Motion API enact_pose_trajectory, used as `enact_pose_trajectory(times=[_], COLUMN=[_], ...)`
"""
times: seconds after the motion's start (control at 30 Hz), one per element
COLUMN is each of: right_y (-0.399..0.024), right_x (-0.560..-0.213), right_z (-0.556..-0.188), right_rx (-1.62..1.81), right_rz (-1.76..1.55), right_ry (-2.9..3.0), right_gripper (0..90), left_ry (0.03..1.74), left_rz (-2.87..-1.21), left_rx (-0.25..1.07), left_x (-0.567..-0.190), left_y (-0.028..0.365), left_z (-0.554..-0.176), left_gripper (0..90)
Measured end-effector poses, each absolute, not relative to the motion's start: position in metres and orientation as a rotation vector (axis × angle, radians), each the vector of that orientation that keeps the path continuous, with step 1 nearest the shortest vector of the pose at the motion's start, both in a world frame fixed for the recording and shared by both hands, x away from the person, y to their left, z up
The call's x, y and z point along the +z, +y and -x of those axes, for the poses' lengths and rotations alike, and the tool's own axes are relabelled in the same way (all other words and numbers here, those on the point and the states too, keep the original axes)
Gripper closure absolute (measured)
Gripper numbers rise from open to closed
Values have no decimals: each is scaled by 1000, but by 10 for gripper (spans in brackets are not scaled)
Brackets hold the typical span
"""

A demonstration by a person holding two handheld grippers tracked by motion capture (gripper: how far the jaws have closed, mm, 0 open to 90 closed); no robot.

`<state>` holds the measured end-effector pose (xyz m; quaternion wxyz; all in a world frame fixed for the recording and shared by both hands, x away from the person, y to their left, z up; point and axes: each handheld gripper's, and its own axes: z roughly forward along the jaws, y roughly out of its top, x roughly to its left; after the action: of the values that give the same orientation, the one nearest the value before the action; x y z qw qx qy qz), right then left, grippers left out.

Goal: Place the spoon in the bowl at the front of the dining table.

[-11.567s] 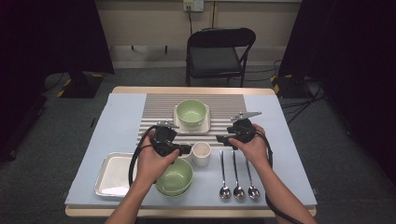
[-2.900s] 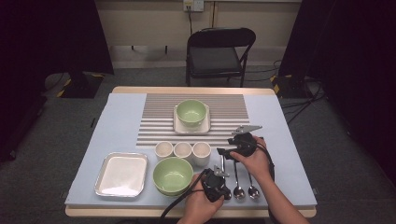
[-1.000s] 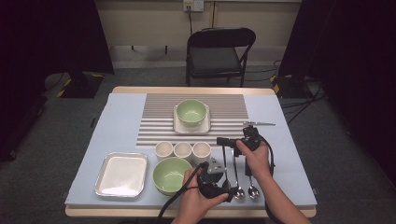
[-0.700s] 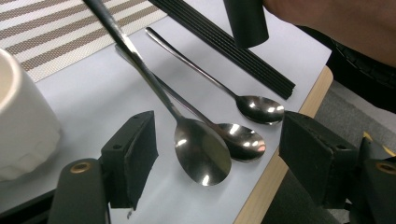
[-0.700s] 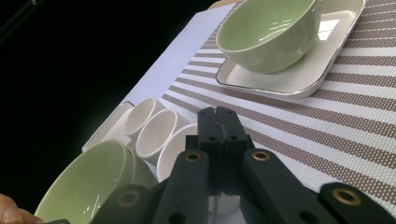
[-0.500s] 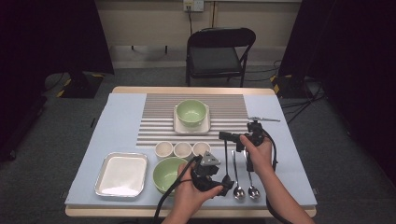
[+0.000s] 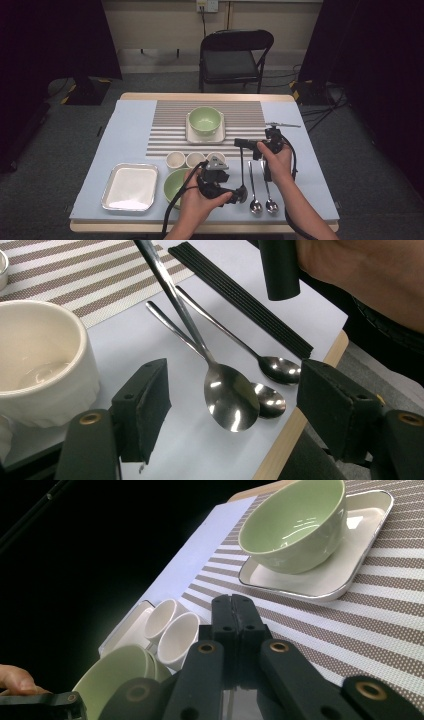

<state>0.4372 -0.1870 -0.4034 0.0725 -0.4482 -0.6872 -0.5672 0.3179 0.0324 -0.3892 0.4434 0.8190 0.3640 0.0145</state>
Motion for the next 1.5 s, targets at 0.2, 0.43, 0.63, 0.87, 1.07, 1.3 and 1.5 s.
enact_pose_trajectory(times=[0.2, 0.43, 0.63, 0.87, 1.07, 1.3, 1.5], right_y=[-185, -181, -178, -177, -177, -176, -176], right_x=[-400, -396, -394, -392, -390, -388, -385], right_z=[-439, -441, -442, -444, -445, -446, -448], right_rx=[-1719, -1716, -1729, -1746, -1745, -1748, -1756], right_rz=[1337, 1328, 1317, 1321, 1334, 1337, 1339], right_ry=[-2051, -2059, -2042, -1999, -1978, -1975, -1969], right_gripper=[900, 900, 900, 900, 900, 900, 900], left_ry=[920, 927, 936, 943, 940, 941, 939], left_rz=[-2039, -2031, -2028, -2030, -2023, -2019, -2022], left_rx=[39, 42, 34, 34, 31, 25, 20], left_x=[-388, -386, -386, -384, -381, -380, -380], left_y=[36, 40, 44, 49, 51, 52, 53], left_z=[-320, -321, -323, -325, -326, -327, -330], left_gripper=[289, 289, 289, 289, 288, 287, 284])
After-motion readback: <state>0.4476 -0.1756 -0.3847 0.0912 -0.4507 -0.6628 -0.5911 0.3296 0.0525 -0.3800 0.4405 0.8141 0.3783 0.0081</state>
